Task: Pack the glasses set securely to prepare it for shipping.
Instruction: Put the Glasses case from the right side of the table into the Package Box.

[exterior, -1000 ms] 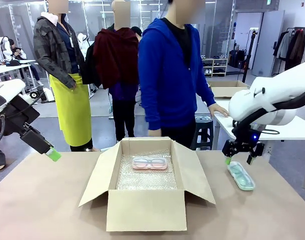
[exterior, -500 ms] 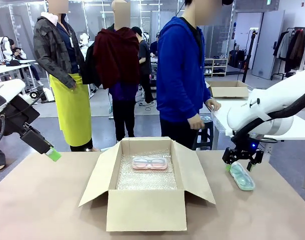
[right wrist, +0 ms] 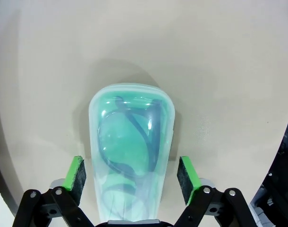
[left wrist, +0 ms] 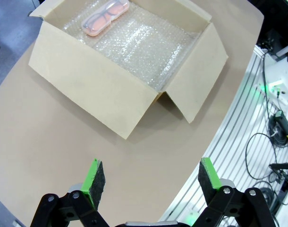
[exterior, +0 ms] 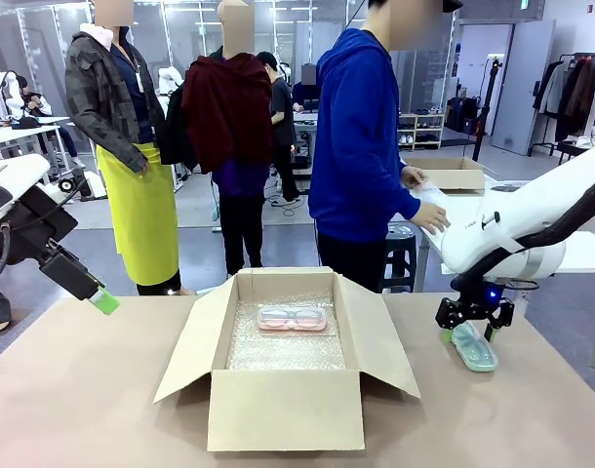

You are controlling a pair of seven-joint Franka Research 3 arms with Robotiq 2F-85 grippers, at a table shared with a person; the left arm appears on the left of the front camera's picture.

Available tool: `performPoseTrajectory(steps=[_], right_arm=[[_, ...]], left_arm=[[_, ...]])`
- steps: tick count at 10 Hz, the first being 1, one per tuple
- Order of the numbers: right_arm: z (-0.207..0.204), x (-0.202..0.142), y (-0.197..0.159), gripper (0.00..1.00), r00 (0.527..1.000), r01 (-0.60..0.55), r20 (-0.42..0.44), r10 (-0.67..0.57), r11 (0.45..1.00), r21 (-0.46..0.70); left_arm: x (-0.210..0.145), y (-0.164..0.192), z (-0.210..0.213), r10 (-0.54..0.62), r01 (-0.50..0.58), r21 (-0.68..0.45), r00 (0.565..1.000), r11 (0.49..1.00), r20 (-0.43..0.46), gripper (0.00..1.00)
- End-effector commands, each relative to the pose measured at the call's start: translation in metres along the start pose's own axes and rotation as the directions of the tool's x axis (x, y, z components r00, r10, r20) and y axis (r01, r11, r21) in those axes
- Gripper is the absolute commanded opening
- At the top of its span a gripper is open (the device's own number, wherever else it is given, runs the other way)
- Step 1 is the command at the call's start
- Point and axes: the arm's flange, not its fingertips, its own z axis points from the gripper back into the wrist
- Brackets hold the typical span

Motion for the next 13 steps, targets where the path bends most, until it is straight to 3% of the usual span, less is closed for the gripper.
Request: performPoseTrajectory(steps=[1, 2, 5, 6, 7, 9, 11, 13], right_arm=[[-0.003, 0.001, 0.003, 0.9, 0.999, 0.04, -0.008, -0.04, 0.999, -0.032], [-0.003, 0.0, 0.003, 0.77, 0.999, 0.045, 0.0, -0.045, 0.999, -0.025], [-0.002, -0.002, 0.004, 0.5, 0.999, 0.052, 0.002, -0.052, 0.998, -0.017], [0.001, -0.004, 0.005, 0.37, 0.998, 0.055, 0.008, -0.054, 0.998, -0.022], [0.013, -0.008, 0.006, 0.31, 0.999, 0.052, 0.013, -0.052, 0.998, -0.019], [0.064, -0.023, 0.013, 0.31, 0.998, -0.008, 0.059, 0.007, 1.0, 0.011], [0.132, -0.052, 0.038, 0.31, 0.972, -0.218, 0.11, 0.209, 0.974, 0.069], [0.184, -0.078, 0.087, 0.31, 0.81, -0.578, 0.133, 0.572, 0.816, 0.007]], left_arm=[[-0.001, 0.002, 0.0, -0.017, 0.017, -0.012, 1.0, 1.0, 0.024, 1.0], [-0.001, 0.002, 0.0, -0.017, 0.017, -0.012, 1.0, 1.0, 0.024, 1.0], [-0.001, 0.002, 0.0, -0.017, 0.017, -0.012, 1.0, 1.0, 0.024, 1.0], [-0.001, 0.002, 0.0, -0.017, 0.017, -0.012, 1.0, 1.0, 0.024, 1.0], [-0.001, 0.002, 0.0, -0.017, 0.017, -0.012, 1.0, 1.0, 0.024, 1.0], [-0.001, 0.002, 0.0, -0.017, 0.017, -0.012, 1.0, 1.0, 0.024, 1.0], [-0.001, 0.002, 0.0, -0.017, 0.017, -0.012, 1.0, 1.0, 0.024, 1.0], [-0.001, 0.002, 0.0, -0.017, 0.017, -0.012, 1.0, 1.0, 0.024, 1.0]])
